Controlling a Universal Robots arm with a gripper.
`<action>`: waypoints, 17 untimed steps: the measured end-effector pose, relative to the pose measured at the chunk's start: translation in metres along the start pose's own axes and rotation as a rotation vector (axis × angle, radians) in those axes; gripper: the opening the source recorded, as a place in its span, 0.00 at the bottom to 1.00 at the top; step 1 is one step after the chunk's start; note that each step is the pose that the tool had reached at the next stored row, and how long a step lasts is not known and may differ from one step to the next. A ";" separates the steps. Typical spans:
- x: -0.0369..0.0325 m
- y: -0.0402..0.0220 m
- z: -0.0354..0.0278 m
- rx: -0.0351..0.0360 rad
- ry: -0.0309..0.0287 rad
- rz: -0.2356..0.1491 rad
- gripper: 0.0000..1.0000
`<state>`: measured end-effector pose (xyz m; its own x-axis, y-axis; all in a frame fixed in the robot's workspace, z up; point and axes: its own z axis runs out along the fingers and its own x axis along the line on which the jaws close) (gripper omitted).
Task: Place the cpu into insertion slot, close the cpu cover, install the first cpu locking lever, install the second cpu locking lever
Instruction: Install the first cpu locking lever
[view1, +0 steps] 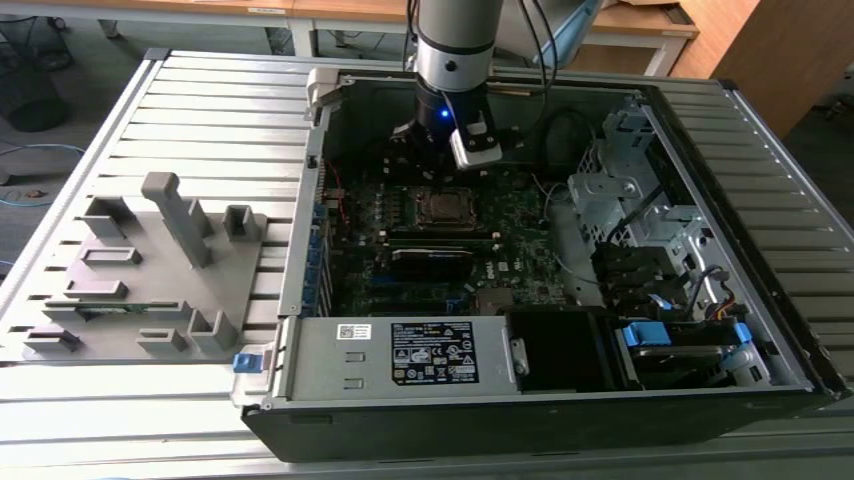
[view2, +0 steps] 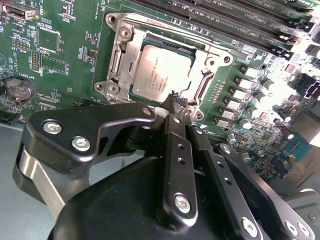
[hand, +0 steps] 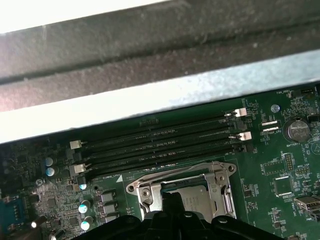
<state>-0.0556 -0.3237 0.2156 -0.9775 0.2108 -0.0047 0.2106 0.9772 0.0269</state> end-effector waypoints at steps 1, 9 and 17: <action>-0.0001 -0.0004 -0.0001 0.0001 0.0001 0.000 0.11; -0.0010 -0.0050 0.0004 -0.0004 -0.0023 -0.020 0.11; -0.0066 -0.0057 0.0018 -0.0006 -0.0017 -0.044 0.11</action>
<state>-0.0504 -0.3306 0.2137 -0.9857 0.1681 -0.0075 0.1679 0.9854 0.0273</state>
